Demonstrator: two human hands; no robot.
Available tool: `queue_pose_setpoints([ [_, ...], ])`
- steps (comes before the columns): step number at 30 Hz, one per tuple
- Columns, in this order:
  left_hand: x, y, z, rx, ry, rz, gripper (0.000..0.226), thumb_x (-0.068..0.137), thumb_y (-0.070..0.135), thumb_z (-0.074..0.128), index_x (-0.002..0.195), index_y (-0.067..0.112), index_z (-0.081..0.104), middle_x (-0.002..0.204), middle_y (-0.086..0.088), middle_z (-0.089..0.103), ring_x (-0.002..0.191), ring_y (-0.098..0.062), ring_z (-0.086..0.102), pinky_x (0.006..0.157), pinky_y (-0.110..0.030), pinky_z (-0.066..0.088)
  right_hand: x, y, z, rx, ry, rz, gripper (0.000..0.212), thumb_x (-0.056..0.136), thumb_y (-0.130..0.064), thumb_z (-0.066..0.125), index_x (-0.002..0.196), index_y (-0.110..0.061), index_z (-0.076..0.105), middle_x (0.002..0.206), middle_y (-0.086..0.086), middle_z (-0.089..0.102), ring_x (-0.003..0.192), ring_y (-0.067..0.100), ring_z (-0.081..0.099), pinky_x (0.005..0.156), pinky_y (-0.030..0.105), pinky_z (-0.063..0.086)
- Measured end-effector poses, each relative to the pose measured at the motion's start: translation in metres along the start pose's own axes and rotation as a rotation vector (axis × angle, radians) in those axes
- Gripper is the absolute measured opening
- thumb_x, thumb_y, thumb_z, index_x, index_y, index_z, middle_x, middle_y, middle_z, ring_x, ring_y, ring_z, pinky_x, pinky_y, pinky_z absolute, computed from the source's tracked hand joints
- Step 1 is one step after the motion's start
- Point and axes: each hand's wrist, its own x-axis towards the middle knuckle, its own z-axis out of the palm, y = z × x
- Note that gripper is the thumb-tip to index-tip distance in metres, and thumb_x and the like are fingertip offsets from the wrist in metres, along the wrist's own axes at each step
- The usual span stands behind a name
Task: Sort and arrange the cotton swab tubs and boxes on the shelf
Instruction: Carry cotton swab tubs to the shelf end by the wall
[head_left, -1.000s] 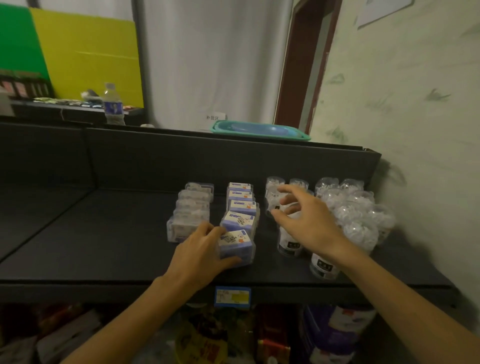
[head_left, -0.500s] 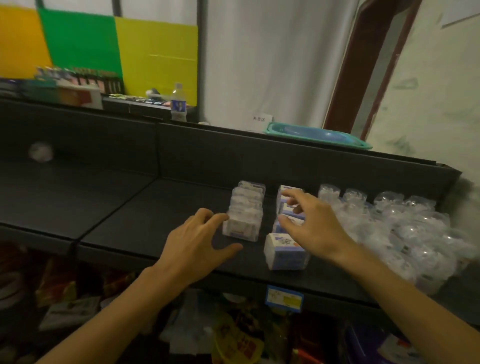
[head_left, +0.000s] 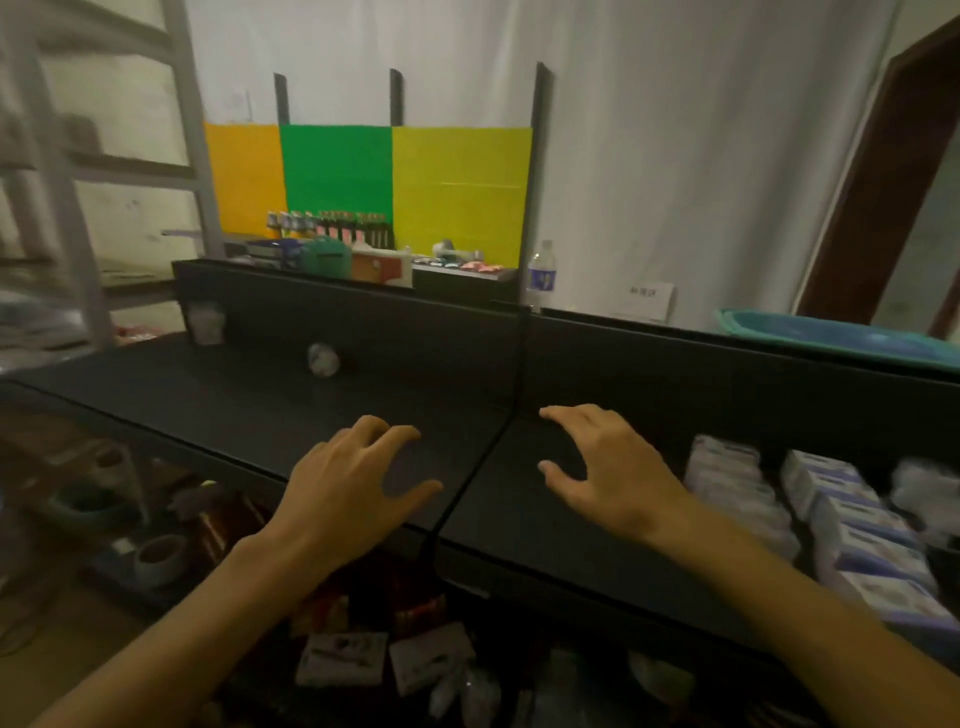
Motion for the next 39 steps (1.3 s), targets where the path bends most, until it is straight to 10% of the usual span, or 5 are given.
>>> queue_pose_setpoints([
  [18, -0.031, -0.25, -0.033, 0.171, -0.012, -0.242, 0.063, 0.083, 0.067, 0.044, 0.137, 0.034, 0.039, 0.132, 0.006, 0.047, 0.115, -0.014, 0.051, 0.092, -0.031, 0.042, 0.179, -0.173, 0.134, -0.025, -0.097, -0.244, 0.062, 0.092, -0.046, 0.051, 0.146, -0.028, 0.028, 0.139, -0.003, 0.042, 0.126, 0.015, 0.041, 0.102, 0.031, 0.041],
  [39, 0.132, -0.472, 0.038, 0.131, -0.072, -0.344, 0.057, 0.087, 0.061, 0.045, 0.136, 0.033, 0.037, 0.135, 0.004, 0.044, 0.118, -0.015, 0.048, 0.094, -0.032, 0.04, 0.451, -0.143, 0.277, -0.08, -0.266, 0.122, 0.073, 0.084, -0.049, 0.062, 0.145, -0.027, 0.027, 0.134, 0.008, 0.048, 0.118, 0.024, 0.05, 0.092, 0.039, 0.049],
])
